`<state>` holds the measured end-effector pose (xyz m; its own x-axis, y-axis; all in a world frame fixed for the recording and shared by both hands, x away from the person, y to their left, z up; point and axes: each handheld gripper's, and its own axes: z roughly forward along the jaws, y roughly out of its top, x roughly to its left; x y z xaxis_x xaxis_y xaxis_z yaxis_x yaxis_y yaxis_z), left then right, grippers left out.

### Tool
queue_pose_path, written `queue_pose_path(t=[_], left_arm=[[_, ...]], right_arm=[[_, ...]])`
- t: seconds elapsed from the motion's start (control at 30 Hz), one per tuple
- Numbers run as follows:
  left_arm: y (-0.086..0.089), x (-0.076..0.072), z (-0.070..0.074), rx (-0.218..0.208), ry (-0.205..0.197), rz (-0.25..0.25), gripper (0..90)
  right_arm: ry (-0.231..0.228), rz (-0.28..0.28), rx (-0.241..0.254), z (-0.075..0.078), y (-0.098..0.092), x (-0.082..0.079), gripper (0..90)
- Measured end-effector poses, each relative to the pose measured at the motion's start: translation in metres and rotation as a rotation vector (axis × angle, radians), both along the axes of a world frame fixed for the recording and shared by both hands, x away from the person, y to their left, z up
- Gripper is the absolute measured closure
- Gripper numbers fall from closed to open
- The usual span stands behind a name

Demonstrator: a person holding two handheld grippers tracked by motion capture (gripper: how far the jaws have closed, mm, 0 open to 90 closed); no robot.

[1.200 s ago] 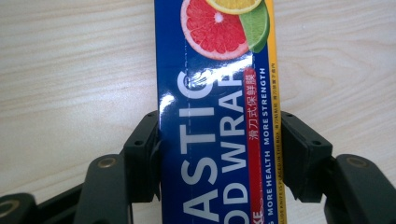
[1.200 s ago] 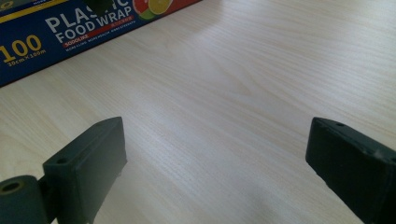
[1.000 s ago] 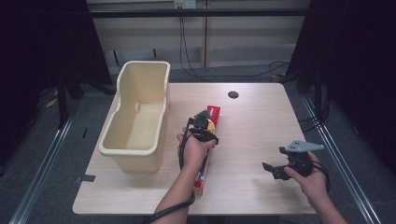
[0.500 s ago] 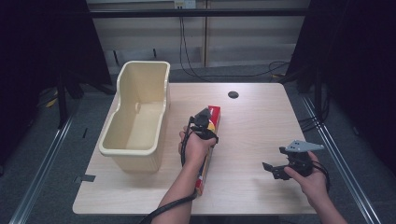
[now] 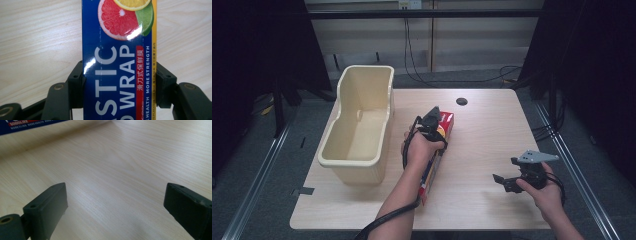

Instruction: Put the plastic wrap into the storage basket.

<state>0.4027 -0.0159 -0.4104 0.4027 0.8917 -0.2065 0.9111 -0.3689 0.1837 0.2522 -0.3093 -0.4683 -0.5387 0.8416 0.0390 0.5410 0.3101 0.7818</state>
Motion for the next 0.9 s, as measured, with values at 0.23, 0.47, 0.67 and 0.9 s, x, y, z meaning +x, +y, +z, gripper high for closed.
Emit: queue_pose_path(t=[0.23, 0.47, 0.67, 0.9], left_arm=[[0.007, 0.001, 0.025, -0.016, 0.011, -0.009, 40.9], [0.013, 0.000, 0.043, -0.019, 0.018, -0.019, 40.9], [0.018, 0.002, 0.059, -0.001, 0.026, -0.039, 40.9], [0.027, 0.003, 0.074, 0.018, 0.032, -0.027, 40.8]], right_arm=[[-0.003, -0.002, 0.002, 0.000, 0.000, 0.000, 4.9], [-0.005, 0.003, -0.002, 0.000, 0.001, 0.000, 4.9], [-0.007, 0.005, -0.007, 0.000, 0.001, 0.000, 4.9], [-0.006, 0.002, -0.006, 0.000, 0.001, 0.001, 4.9]])
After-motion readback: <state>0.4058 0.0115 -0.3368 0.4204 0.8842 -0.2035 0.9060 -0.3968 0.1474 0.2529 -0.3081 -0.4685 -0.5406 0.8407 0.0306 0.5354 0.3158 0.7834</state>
